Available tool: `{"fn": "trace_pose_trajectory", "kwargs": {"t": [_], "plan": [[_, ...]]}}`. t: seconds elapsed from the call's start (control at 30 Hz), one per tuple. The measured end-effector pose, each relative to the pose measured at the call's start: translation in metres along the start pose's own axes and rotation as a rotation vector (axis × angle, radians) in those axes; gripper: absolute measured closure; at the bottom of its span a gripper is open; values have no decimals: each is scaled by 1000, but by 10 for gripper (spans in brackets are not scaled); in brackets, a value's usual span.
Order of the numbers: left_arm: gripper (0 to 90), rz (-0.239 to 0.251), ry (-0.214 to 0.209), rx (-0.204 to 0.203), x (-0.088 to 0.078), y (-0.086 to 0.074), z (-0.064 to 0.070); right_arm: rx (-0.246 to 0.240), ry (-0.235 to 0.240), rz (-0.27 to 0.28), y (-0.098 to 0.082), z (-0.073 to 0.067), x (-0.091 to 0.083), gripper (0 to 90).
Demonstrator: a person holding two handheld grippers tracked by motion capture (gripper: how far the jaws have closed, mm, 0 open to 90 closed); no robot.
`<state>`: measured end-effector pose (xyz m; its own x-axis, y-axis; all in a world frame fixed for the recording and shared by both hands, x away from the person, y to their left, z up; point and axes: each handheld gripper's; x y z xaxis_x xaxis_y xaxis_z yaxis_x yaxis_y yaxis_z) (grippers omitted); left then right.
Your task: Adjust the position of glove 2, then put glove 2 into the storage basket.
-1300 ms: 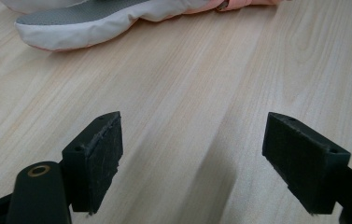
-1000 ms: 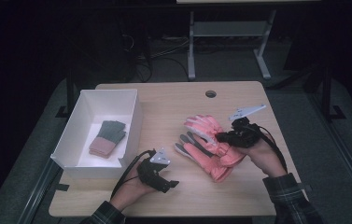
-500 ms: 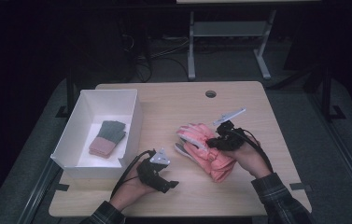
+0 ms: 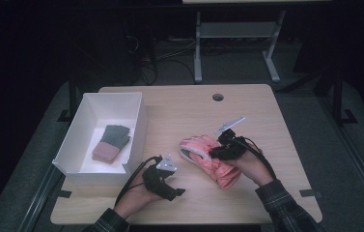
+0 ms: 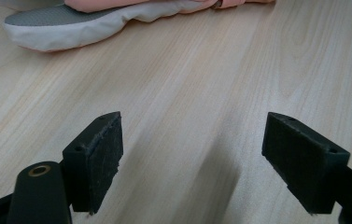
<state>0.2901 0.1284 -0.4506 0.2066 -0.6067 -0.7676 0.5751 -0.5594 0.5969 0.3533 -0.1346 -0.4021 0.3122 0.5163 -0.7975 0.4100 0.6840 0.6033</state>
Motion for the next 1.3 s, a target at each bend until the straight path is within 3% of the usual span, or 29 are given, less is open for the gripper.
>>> {"fn": "trace_pose_trajectory", "kwargs": {"t": [0.17,0.27,0.3,0.37,0.5,0.63,0.7,0.77,0.87,0.97,1.1,1.3], "plan": [[215,5,0,-2,-1,0,0,34,4,75,-2,4,-17,641],[244,17,-8,-12,-2,0,0,24,-11,107,-3,6,-25,637],[272,33,-13,-28,-3,0,1,29,-16,148,-5,8,-35,661],[347,41,-21,-33,-6,1,1,24,-31,169,-8,10,-43,721],[582,64,-31,-41,-12,3,2,16,-70,198,-21,17,-57,865],[825,49,-47,-30,-15,5,1,43,-117,170,-41,27,-62,900],[895,52,-56,-43,-15,6,2,59,-127,156,-51,30,-63,900],[897,48,-57,-40,-15,7,2,55,-138,144,-56,31,-63,900],[897,44,-52,-42,-14,11,4,53,-140,133,-78,38,-60,900],[897,48,-49,-49,-11,13,4,70,-123,147,-89,44,-56,900],[897,54,-45,-51,-4,23,6,97,-74,124,-107,54,-44,900],[897,33,-41,-32,12,37,7,66,-26,102,-120,50,-31,900]]}}
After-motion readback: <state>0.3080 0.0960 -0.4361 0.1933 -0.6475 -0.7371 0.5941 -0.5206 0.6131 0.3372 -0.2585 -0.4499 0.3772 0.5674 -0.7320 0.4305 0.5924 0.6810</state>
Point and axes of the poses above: each handheld gripper's, and its own axes: x roughly forward along the jaws, y roughly out of its top, z roughly to its right, and after that the axes turned 14 degrees about -x, right-handed
